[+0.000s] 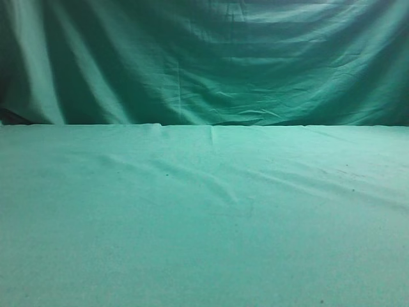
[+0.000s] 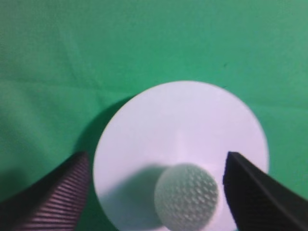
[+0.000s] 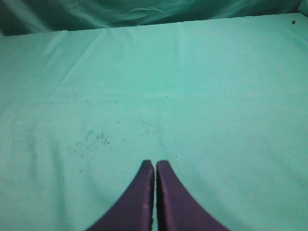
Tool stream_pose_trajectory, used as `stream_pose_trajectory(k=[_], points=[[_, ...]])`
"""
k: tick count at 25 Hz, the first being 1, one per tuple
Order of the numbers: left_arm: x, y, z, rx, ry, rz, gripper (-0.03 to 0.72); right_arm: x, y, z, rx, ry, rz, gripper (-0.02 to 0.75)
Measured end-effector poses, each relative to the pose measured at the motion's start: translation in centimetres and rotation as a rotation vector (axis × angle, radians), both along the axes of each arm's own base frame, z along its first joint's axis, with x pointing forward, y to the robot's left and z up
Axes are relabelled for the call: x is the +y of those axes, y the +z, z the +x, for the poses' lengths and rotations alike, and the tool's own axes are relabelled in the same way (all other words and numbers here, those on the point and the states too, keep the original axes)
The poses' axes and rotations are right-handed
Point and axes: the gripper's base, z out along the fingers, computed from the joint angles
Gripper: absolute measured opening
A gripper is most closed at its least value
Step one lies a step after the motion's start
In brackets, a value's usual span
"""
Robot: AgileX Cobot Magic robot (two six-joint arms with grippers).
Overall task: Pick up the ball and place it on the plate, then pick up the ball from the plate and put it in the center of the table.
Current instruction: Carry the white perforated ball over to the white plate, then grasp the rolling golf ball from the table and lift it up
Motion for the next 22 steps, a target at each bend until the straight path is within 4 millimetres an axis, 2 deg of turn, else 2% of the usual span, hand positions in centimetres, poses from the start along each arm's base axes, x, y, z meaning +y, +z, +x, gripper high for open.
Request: stream_pose_trajectory(k=[1, 5, 7, 10, 15, 18, 22], points=[[-0.3, 0.6, 0.3, -0.002, 0.009, -0.024, 0.515, 0.0, 0.0, 0.0, 0.000, 0.000, 0.000, 0.000], [-2.7, 3.8, 1.6, -0.006, -0.003, -0.122, 0.278, 0.0, 0.0, 0.0, 0.000, 0.000, 0.000, 0.000], [-4.2, 5.7, 2.2, -0.016, -0.062, -0.144, 0.120, 0.0, 0.0, 0.0, 0.000, 0.000, 0.000, 0.000], [-6.5, 7.8, 2.5, -0.020, -0.178, -0.163, 0.000, 0.0, 0.0, 0.0, 0.000, 0.000, 0.000, 0.000], [-10.3, 10.6, 0.9, -0.071, -0.346, -0.228, 0.000, 0.0, 0.0, 0.0, 0.000, 0.000, 0.000, 0.000], [-12.3, 13.4, -1.1, -0.146, -0.453, -0.228, 0.000, 0.0, 0.0, 0.0, 0.000, 0.000, 0.000, 0.000], [-13.5, 17.6, -4.5, -0.310, -0.525, -0.218, 0.000, 0.0, 0.0, 0.0, 0.000, 0.000, 0.000, 0.000]])
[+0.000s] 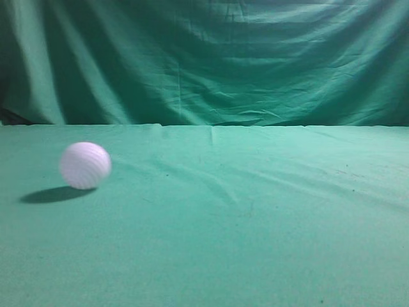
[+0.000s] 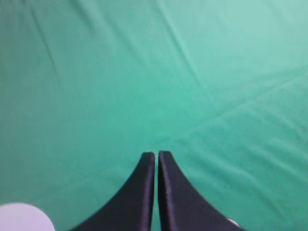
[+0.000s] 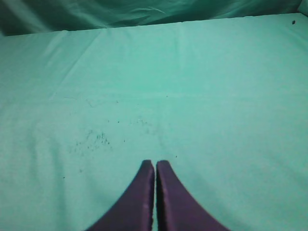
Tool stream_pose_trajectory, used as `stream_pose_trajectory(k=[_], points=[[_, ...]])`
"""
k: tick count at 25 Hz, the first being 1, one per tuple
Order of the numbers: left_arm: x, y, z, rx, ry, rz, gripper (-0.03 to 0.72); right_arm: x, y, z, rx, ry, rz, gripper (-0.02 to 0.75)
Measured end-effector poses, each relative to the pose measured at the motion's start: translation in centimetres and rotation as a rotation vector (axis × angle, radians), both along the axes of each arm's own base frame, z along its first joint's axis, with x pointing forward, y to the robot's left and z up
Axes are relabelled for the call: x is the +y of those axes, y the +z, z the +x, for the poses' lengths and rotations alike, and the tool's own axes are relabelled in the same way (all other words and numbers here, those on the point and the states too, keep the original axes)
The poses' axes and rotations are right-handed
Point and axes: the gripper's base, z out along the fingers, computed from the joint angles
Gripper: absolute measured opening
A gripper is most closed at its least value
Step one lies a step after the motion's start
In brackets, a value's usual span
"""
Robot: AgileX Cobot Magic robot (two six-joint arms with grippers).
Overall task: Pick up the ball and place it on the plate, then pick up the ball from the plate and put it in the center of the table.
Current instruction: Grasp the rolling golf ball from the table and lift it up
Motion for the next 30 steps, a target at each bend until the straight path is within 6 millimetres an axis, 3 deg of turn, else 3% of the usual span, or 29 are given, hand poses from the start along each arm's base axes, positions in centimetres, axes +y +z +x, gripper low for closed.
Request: stream_pose_trajectory(k=[2, 5, 14, 17, 20, 25, 30], points=[[0.2, 1.6, -2.6, -0.104, -0.016, -0.012, 0.000, 0.0, 0.0, 0.0, 0.000, 0.000, 0.000, 0.000], [0.6, 1.9, -6.1, -0.205, -0.032, -0.020, 0.000, 0.0, 0.1, 0.0, -0.013, -0.001, 0.011, 0.000], [2.5, -1.6, -16.8, -0.431, -0.074, -0.099, 0.000, -0.2, 3.3, 0.5, -0.328, -0.060, 0.225, 0.000], [3.7, -2.7, -19.9, -0.499, -0.071, -0.119, 0.000, -0.3, 4.0, 0.4, -0.353, -0.061, 0.237, 0.000], [4.5, -4.3, -22.2, -0.536, -0.068, -0.134, 0.000, 0.0, 5.9, -0.1, -0.329, -0.019, 0.181, 0.000], [5.5, -7.2, -24.8, -0.577, -0.068, -0.139, 0.000, 0.6, 8.9, -0.1, -0.144, 0.055, 0.089, 0.000], [5.8, -9.6, -25.6, -0.578, -0.070, -0.125, 0.000, 1.0, 9.2, 0.7, -0.011, 0.079, 0.083, 0.000]])
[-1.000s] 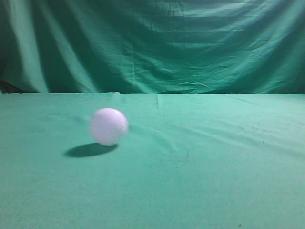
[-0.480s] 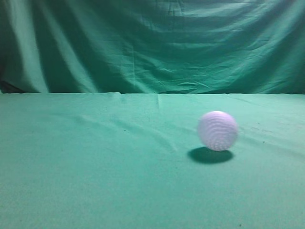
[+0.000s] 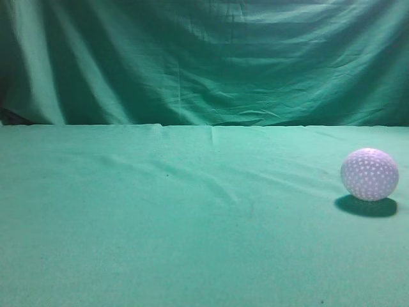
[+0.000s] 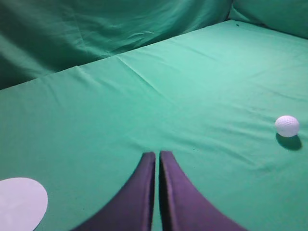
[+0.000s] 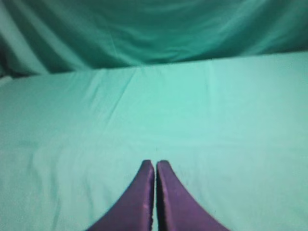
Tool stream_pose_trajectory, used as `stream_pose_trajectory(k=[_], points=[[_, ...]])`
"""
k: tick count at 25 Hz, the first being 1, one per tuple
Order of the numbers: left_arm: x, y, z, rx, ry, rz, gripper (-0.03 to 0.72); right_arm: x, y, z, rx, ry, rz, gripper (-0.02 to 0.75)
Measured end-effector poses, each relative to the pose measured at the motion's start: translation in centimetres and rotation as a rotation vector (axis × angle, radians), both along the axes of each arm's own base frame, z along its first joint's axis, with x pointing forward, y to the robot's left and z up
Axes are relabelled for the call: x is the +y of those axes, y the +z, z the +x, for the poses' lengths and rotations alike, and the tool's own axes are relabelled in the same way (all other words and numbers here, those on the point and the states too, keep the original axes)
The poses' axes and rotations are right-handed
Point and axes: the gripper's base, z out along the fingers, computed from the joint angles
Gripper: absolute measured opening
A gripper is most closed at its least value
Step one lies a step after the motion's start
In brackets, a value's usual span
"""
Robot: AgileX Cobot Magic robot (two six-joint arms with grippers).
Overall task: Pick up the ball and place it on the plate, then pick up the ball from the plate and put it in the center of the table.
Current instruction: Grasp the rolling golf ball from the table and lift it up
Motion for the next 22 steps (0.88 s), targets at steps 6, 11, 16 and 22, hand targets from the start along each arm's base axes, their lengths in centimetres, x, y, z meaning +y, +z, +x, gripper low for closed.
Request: stream_pose_trajectory(k=[6, 11, 16, 22], points=[[0.3, -1.8, 0.4, 0.012, 0.020, 0.108, 0.000, 0.4, 0.3, 0.4, 0.086, 0.081, -0.127, 0.000], [0.4, -2.2, 0.5, 0.008, 0.028, 0.129, 0.000, 1.2, 1.4, 2.6, 0.340, 0.214, -0.268, 0.000], [0.5, -2.1, 0.6, -0.015, 0.038, 0.148, 0.000, 2.2, 1.5, 6.0, 0.541, 0.304, -0.342, 0.000], [0.5, -2.1, 0.6, -0.018, 0.040, 0.152, 0.000, 5.5, 0.4, 8.5, 0.602, 0.463, -0.446, 0.000]])
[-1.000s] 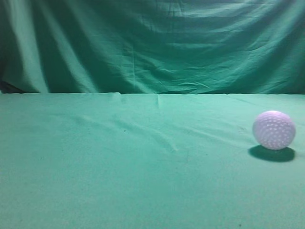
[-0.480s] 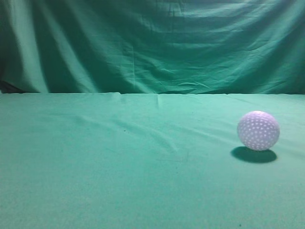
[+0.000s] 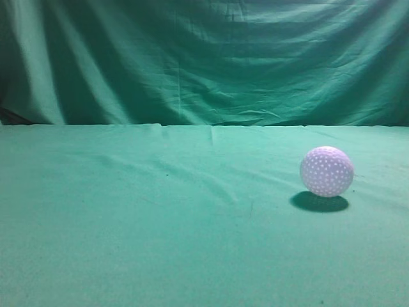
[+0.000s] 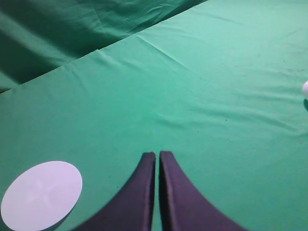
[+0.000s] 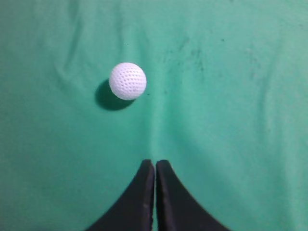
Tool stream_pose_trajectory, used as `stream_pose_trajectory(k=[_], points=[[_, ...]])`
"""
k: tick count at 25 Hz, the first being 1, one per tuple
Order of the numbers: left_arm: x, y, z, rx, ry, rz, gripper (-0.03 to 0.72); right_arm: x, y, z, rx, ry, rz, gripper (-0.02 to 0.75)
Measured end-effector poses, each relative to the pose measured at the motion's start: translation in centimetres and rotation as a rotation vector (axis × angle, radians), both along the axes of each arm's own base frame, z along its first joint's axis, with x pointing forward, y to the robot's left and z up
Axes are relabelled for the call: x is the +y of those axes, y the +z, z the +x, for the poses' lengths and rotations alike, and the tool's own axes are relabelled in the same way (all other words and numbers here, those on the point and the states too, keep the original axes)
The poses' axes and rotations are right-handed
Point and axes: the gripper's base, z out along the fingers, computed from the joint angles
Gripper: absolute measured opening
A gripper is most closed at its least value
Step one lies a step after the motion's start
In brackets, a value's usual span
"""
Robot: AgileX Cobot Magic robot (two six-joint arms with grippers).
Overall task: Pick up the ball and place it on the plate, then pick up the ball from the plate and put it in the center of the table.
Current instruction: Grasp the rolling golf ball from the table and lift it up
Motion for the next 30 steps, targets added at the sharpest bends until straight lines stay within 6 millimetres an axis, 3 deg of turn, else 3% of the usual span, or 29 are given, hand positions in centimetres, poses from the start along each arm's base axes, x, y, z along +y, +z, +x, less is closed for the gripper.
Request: stream_pose_trajectory(k=[7, 12, 15, 16, 17, 23, 25, 30], points=[[0.1, 0.0, 0.0, -0.006, 0.003, 0.017, 0.000, 4.4, -3.0, 1.7, 0.034, 0.098, -0.058, 0.000], [0.1, 0.0, 0.1, -0.013, 0.006, 0.035, 0.000, 6.1, -5.4, 3.1, 0.114, 0.110, -0.114, 0.000], [0.2, 0.0, 0.1, -0.014, 0.007, 0.039, 0.000, 7.0, -5.6, 4.4, 0.120, 0.120, -0.135, 0.000], [0.2, 0.0, 0.1, -0.014, 0.007, 0.039, 0.000, 7.3, -5.6, 4.8, 0.117, 0.124, -0.141, 0.047], [0.2, 0.0, 0.1, -0.014, 0.007, 0.039, 0.000, 7.6, -5.5, 5.3, 0.108, 0.130, -0.147, 0.047], [0.2, 0.0, 0.1, -0.014, 0.007, 0.039, 0.000, 8.7, -6.4, 6.8, 0.140, 0.062, -0.138, 0.446], [0.2, 0.0, 0.1, -0.014, 0.007, 0.039, 0.000, 8.8, -7.2, 7.0, 0.168, 0.038, -0.145, 0.533], [0.2, 0.0, 0.1, -0.014, 0.007, 0.039, 0.000, 9.3, -9.0, 7.7, 0.191, 0.027, -0.159, 0.537]])
